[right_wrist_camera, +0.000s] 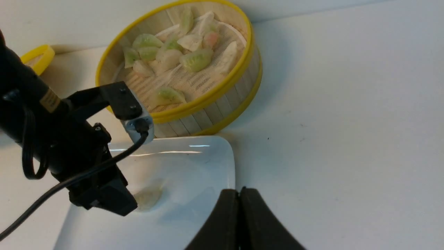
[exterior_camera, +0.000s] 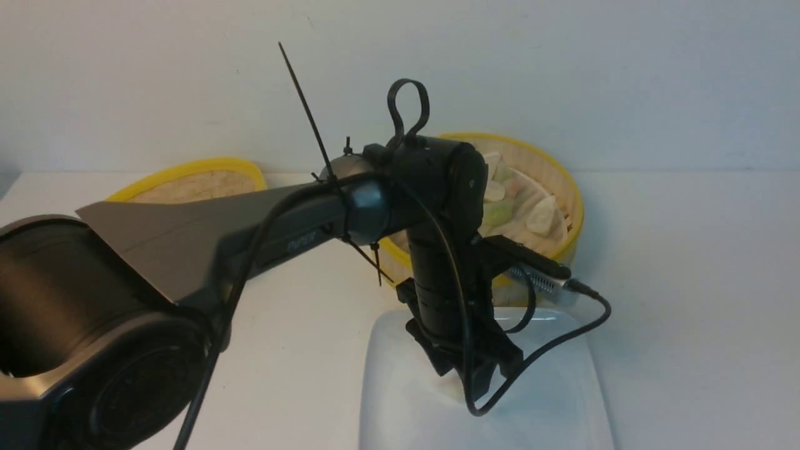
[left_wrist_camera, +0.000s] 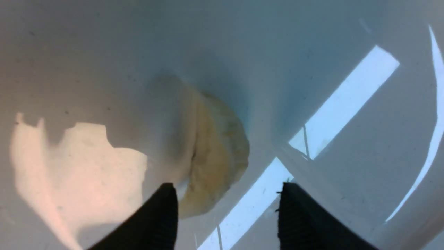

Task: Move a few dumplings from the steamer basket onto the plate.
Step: Use the left arm to put the dumpling into the plate, then use the right arm to grab a dumpling from inside the steamer

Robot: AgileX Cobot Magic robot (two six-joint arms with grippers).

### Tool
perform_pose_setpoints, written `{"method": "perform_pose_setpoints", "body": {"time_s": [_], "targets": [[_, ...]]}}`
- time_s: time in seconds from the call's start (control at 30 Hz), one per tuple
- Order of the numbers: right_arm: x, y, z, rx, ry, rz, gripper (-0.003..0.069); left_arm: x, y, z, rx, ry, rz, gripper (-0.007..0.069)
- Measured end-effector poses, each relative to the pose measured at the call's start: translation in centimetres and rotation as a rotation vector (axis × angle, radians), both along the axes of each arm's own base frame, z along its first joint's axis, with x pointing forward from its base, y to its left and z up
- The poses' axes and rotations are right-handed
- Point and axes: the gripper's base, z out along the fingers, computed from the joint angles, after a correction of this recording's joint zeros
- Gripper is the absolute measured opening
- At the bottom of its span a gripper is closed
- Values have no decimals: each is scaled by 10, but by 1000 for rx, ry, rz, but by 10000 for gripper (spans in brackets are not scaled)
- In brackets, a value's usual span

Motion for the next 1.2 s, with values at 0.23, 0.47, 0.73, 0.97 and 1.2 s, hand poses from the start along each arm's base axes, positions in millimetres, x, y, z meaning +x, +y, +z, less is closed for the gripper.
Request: {"method": "perform_pose_setpoints", "body": {"time_s": [0.23, 0.47, 0.73, 0.97, 1.2], "targets": [[27, 15, 8, 53, 160, 152, -14, -3, 12, 55, -9, -144, 41, 256], [74, 33, 42, 72, 173, 382, -14, -39, 53, 143, -57, -336, 72, 5], [140, 56, 31, 23, 283, 535, -13, -109, 121, 178, -39, -413, 155, -6], [196, 103, 24, -129, 267, 605, 4, -175, 180, 205, -128, -485, 326, -3], [263, 159, -13, -297, 308, 667, 155, -218, 215, 213, -230, -523, 446, -2]]}}
